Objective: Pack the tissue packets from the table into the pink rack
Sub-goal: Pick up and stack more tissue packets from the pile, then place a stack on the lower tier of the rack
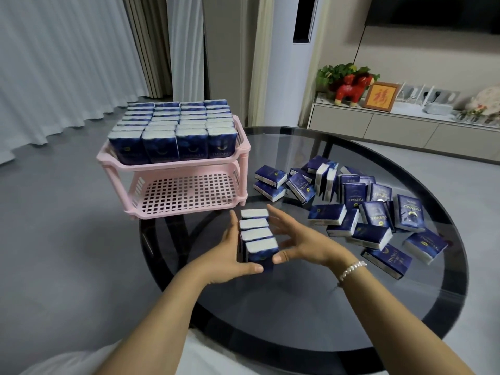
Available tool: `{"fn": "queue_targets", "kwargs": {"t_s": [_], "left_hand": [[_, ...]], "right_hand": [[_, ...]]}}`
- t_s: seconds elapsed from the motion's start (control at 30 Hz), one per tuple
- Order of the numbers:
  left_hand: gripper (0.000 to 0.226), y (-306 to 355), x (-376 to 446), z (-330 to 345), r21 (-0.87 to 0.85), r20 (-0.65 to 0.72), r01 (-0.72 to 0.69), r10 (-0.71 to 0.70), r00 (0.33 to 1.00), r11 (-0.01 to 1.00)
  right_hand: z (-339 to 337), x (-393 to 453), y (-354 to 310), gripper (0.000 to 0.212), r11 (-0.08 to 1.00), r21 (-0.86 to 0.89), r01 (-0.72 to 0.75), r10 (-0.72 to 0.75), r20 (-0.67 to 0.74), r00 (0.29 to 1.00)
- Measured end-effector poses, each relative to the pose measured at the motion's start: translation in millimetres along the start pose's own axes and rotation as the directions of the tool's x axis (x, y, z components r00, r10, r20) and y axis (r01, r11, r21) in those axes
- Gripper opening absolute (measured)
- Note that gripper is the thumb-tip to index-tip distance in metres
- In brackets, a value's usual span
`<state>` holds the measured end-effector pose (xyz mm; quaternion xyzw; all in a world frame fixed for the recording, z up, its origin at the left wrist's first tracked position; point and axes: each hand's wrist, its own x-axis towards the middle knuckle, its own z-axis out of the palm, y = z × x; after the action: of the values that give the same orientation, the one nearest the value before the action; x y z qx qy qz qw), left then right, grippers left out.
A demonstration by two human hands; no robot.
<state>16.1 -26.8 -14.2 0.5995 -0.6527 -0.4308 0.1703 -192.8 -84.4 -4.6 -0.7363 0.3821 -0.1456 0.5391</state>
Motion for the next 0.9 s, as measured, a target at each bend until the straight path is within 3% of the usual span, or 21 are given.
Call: {"fn": "queue_targets", "kwargs": {"t_s": [0.2,0.4,0.63,0.7,0.77,0.83,0.9], "left_hand": [[0.127,0,6,11,-0.045,-0.014,-0.05,0.049,0.999,0.998],[0.132,-2,13,2,-0.217,-0.147,-0.122,0.091,0.985,0.969],[0.105,-20,16,-33,-0.339,-0.245,-0.127,0.042,0.969,0.932],[0.107,-26,18,-46,-0.344,-0.292,-0.123,0.019,0.956,0.931],[0.114,-29,23,-60,-0.336,-0.331,-0.127,0.008,0.943,0.933],[0.119,-31,30,-72,-0.33,-0.365,-0.126,-0.003,0.931,0.936],[0.119,-32,41,-84,-0.302,-0.389,-0.112,-0.015,0.921,0.947]], "right_hand": [[3,2,1,0.093,0.999,-0.01,0.041,-0.041,-0.011,0.999],[5,10,-2,0.081,0.996,0.058,0.06,-0.058,-0.045,0.997],[16,36,-18,0.065,0.962,0.244,0.12,-0.114,-0.038,0.993],[23,49,-21,0.06,0.933,0.326,0.152,-0.119,-0.118,0.986],[33,66,-22,0.054,0.914,0.354,0.2,-0.093,-0.298,0.95],[41,84,-20,0.046,0.897,0.365,0.25,-0.026,-0.519,0.854],[45,101,-15,0.045,0.898,0.368,0.241,0.055,-0.638,0.768]]}}
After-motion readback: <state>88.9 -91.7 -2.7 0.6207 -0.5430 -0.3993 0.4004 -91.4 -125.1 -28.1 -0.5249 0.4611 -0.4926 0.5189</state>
